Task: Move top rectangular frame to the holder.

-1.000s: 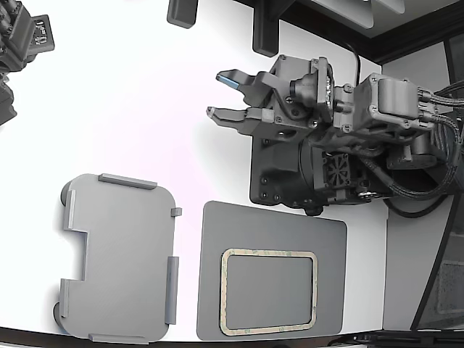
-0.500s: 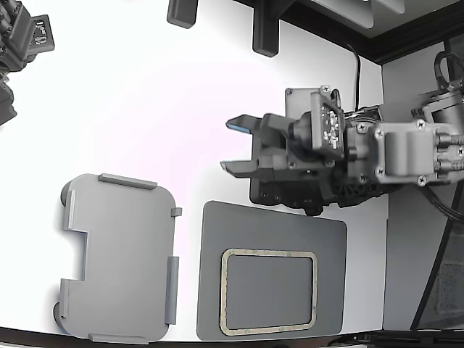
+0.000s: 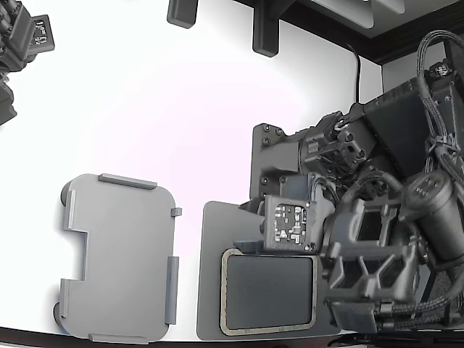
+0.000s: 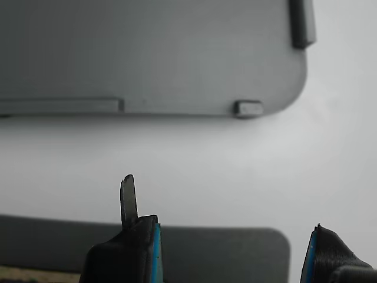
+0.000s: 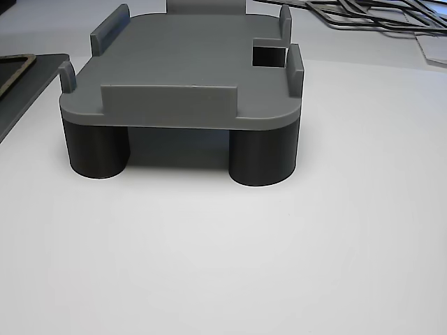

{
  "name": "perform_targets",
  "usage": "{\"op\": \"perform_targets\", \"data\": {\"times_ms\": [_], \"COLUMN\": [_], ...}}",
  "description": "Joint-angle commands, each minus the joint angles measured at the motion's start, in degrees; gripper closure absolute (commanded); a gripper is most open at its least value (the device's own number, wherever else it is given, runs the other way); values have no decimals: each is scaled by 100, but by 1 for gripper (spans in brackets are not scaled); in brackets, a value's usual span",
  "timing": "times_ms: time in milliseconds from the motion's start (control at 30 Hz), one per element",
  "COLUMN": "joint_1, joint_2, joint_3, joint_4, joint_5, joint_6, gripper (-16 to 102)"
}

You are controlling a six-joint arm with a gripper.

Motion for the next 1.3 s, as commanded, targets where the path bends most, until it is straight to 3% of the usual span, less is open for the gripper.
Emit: {"op": "perform_targets", "data": {"times_ms": [0,133,367,867,1267], "joint_1": [343,659,791,1072,1116], "joint_2": [-167,-448,-519,-299,-290], "joint_3": [-202,-281,97,1450,1819], "joint_4": [114,387,246,-853,-1169], "joint_5": [-123,-519,-1450,-1450,-1556], "joint_6": [501,932,1222,1310,1415], "gripper": [-14,-14,-14,-14,-10]}}
